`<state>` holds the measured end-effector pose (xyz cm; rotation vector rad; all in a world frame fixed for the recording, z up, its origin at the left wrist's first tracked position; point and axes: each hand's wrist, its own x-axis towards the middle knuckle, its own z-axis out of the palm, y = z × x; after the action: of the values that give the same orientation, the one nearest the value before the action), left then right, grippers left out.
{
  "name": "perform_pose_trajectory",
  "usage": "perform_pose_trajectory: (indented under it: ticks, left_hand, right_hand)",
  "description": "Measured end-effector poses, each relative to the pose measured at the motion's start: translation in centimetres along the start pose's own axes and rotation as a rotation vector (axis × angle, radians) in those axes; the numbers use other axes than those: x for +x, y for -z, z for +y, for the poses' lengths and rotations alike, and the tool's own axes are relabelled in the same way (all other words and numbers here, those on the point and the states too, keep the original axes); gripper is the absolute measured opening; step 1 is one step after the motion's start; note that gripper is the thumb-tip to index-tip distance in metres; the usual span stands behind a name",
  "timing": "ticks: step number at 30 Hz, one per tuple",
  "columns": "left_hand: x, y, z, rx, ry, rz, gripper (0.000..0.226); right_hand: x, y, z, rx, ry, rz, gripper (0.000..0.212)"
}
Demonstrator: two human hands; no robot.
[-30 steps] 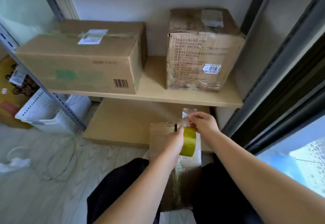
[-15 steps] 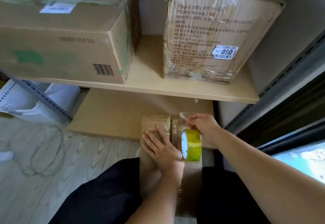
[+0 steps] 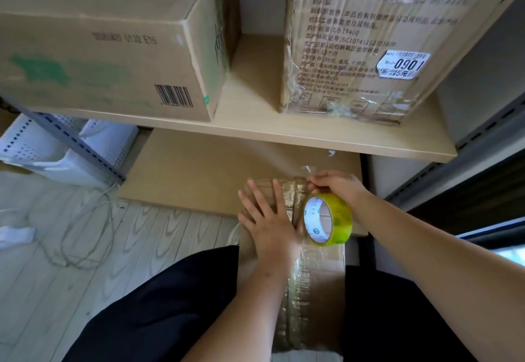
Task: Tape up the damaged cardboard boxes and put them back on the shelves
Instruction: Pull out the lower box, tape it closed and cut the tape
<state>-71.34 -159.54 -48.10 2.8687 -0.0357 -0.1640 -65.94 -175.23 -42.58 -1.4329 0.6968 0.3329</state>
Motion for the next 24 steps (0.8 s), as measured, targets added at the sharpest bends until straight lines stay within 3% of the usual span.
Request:
perform_pose_trajectory:
  ticks: [5,12,19,22,24]
  left_hand:
    - [0.2,-0.7,-0.1,0.023,-0.023,0.032,0.098]
    - [0.0,-0.6,-0.3,0.013,-0.038,0.095,0.097]
    - [0.3,-1.3,-0.5,-0.007,-0.052,0.136,0.092]
    - [0.4,-1.6,-0.7,-0.012,-0.065,0.15,0.094]
    - [0.4,-1.6,-0.7,-0.009,-0.063,0.143,0.095]
  right_hand:
    - [0.1,-1.5,-0.2,-0.131,0.018,0.116,0.004]
    - [0.4,-3.7,-1.5,-0.181,-0.094,0.307,0.007]
    - [0.5,-5.4,-2.7,-0.43,-0.041,0.337,0.026]
    - [0.9,-5.2,-2.9,-0.468,-0.009,0.289,0.02]
    - [1.3,-5.3,-3.2,-0.669,0.005,0.294,0.015]
